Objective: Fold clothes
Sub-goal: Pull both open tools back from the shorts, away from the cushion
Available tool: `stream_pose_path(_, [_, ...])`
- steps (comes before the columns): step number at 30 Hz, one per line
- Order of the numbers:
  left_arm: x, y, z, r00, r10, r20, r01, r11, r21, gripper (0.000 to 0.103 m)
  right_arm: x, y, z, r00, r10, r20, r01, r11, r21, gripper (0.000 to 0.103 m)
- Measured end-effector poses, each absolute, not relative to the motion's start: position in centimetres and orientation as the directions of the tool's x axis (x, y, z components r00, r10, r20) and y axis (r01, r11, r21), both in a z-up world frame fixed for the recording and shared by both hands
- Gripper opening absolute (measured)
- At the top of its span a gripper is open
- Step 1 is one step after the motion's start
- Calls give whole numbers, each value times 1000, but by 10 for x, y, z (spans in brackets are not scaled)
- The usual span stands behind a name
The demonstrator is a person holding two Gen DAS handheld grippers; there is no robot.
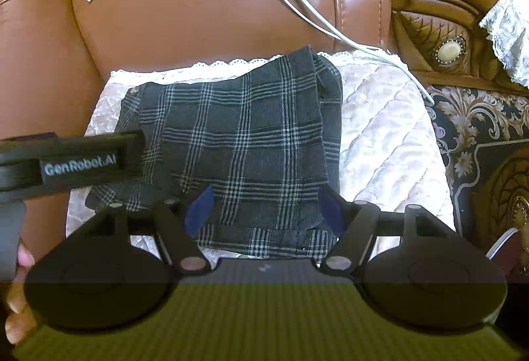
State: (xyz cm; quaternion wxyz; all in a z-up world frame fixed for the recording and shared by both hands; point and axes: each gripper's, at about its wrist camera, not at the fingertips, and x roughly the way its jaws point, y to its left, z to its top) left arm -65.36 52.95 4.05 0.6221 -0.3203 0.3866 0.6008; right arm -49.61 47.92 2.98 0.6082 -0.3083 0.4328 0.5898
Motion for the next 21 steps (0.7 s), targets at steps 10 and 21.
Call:
stream_pose_path(10, [-653, 511, 34, -45, 502, -864, -995, 58, 85, 102, -499, 463, 25, -73, 457, -887, -986, 102, 134, 78])
stream_pose_path(21, [-650, 496, 33, -52, 511, -858, -995, 49, 90, 102, -501, 448, 22, -77, 466, -882, -986, 94, 136, 78])
